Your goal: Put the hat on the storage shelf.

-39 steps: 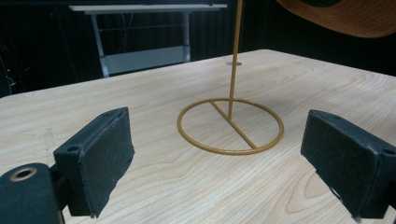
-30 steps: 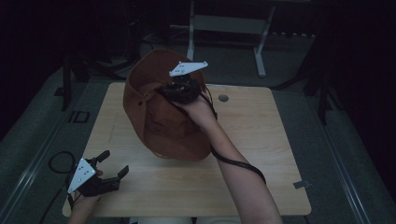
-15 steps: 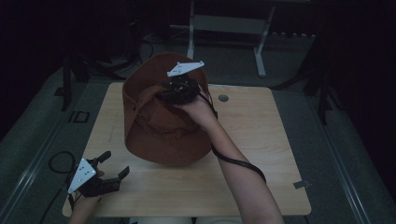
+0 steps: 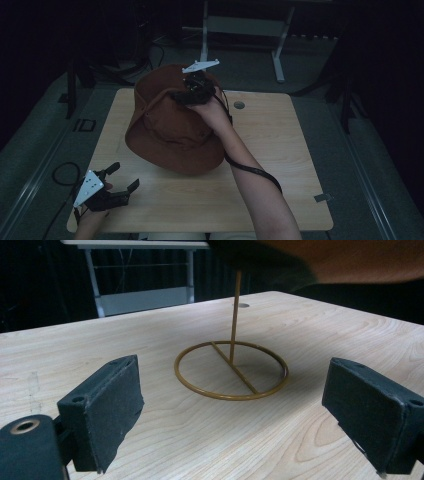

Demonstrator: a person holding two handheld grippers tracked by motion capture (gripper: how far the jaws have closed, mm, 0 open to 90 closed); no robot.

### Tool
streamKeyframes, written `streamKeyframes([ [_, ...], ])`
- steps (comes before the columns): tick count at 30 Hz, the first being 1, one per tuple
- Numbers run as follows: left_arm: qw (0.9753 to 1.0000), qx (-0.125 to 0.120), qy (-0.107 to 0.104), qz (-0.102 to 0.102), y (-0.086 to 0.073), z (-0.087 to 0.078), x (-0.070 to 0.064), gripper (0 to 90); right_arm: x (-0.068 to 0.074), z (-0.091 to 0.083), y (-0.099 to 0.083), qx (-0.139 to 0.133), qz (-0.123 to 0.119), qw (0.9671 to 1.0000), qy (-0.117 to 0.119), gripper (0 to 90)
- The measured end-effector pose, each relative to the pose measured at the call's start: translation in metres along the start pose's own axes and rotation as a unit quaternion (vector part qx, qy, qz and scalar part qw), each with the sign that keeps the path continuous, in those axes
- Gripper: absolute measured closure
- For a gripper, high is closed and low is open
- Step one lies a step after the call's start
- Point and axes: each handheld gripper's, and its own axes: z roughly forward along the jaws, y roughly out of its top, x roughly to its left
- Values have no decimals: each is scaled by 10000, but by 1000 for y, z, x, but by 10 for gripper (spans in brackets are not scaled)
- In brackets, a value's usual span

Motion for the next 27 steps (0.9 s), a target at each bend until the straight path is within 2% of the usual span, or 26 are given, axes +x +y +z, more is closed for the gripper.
streamKeyframes([
  [2,10000,-13,4,-4,0,0,0,98,-2,-2,-1,-8,83,10000,-14,295],
  [4,10000,-10,12,2,0,-1,0,97,-3,-6,-2,-45,40,9999,-101,295],
  [7,10000,-8,19,-7,-1,0,0,97,-4,-11,-3,-134,67,9999,-83,289],
  [10,10000,4,18,19,0,0,0,97,-4,-23,-3,-309,29,9995,-49,222],
  [12,10000,-15,18,4,0,1,-1,97,-5,-30,-6,-399,14,9991,112,195],
  [14,10000,0,9,23,-1,1,-2,97,-4,-35,-10,-440,-67,9989,164,129],
  [15,10000,0,9,23,-1,1,-2,97,-4,-38,-13,-441,-140,9987,221,140],
  [17,10000,29,-5,46,-1,3,-2,97,-3,-40,-16,-453,-132,9986,227,137],
  [18,10000,36,-4,48,-1,3,-3,97,-3,-43,-22,-441,-237,9982,327,135],
  [20,10000,51,-29,55,-1,4,-4,97,-4,-47,-27,-453,-269,9978,408,136],
  [24,10000,48,-34,40,-1,6,-6,96,-4,-54,-38,-428,-467,9972,408,136],
  [27,10000,61,-39,54,-2,6,-7,96,-5,-59,-43,-428,-457,9973,387,136],
])
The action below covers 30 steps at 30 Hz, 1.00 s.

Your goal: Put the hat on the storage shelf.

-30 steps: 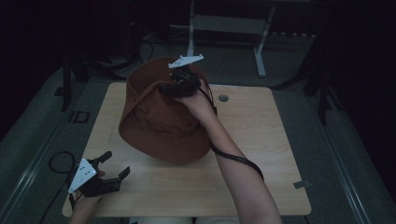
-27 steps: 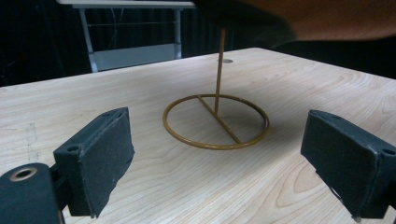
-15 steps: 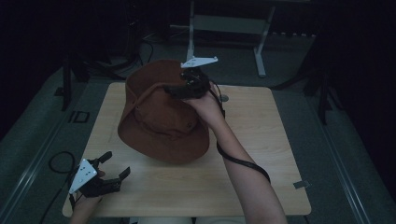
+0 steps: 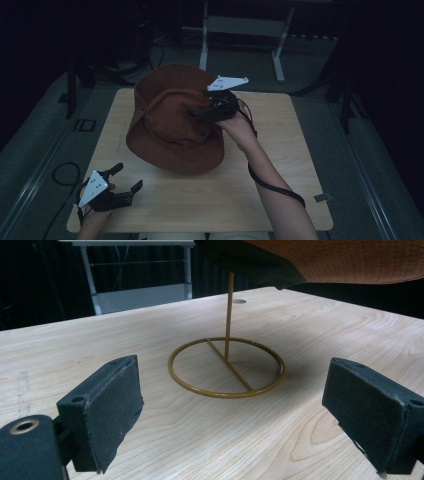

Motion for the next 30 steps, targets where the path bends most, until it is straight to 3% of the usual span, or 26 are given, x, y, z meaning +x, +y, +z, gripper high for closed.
streamKeyframes([
  [30,9997,168,64,144,-5,5,-5,96,-20,-79,-85,-93,357,9988,-325,139],
])
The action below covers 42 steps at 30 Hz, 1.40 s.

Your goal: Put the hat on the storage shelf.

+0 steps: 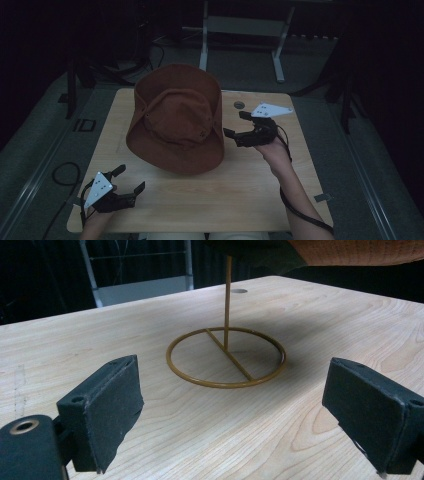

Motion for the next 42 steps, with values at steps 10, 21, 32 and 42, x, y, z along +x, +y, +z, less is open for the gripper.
streamKeyframes([
  [10,10000,38,7,-15,-1,1,1,96,-9,-16,-37,121,75,9998,-161,139],
  [21,10000,60,11,-8,-2,1,1,96,-14,-23,-84,138,224,9994,-233,140],
  [32,10000,92,6,-28,-4,2,1,96,-21,-25,-147,292,421,9981,-331,140],
  [42,9999,131,16,-28,-4,3,1,96,-36,-41,-184,501,637,9944,-673,140],
])
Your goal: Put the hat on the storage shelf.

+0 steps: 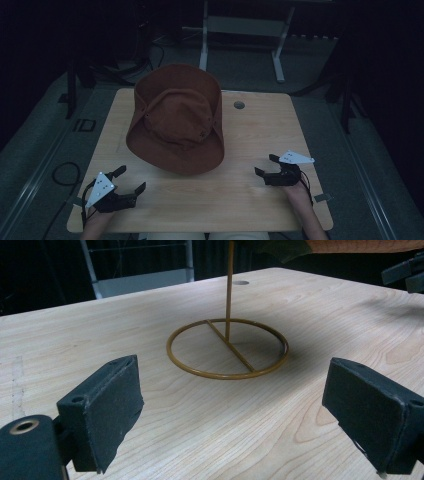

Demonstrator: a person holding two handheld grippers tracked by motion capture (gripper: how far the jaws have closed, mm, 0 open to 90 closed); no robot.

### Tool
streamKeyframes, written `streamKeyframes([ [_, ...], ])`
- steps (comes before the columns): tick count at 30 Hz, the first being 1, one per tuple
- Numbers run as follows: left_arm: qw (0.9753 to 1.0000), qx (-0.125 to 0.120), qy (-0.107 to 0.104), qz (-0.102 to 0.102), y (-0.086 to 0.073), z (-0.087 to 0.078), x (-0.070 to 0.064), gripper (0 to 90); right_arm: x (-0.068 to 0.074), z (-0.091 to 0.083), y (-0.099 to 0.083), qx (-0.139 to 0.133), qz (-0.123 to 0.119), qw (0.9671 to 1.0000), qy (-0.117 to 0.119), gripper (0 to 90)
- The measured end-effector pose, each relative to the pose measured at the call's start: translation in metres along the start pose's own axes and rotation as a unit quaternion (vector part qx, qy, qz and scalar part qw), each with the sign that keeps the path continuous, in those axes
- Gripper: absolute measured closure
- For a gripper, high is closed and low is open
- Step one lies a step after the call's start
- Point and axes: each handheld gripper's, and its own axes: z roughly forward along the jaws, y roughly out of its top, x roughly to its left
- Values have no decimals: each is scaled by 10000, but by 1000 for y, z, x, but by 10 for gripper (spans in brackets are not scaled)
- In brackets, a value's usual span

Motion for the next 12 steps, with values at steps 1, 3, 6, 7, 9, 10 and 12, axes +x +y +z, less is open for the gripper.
streamKeyframes([
  [1,10000,-9,-8,-8,0,0,0,96,-2,0,-3,18,22,10000,-44,140],
  [3,10000,2,0,-21,-1,1,0,96,-5,-1,-7,49,85,9999,-117,140],
  [6,10000,14,1,-13,-1,1,0,96,-7,-3,-8,-23,133,9998,-159,140],
  [7,10000,10,-5,-15,-1,1,0,96,-8,-3,-8,-44,135,9998,-168,140],
  [9,10000,3,-8,-12,-1,1,1,96,-8,-3,-9,-41,143,9997,-170,141],
  [10,10000,9,-14,-18,-2,1,1,96,-8,-2,-10,-18,117,9998,-174,141],
  [12,10000,8,-18,-26,-2,1,1,96,-8,-1,-11,24,106,9998,-181,141],
])
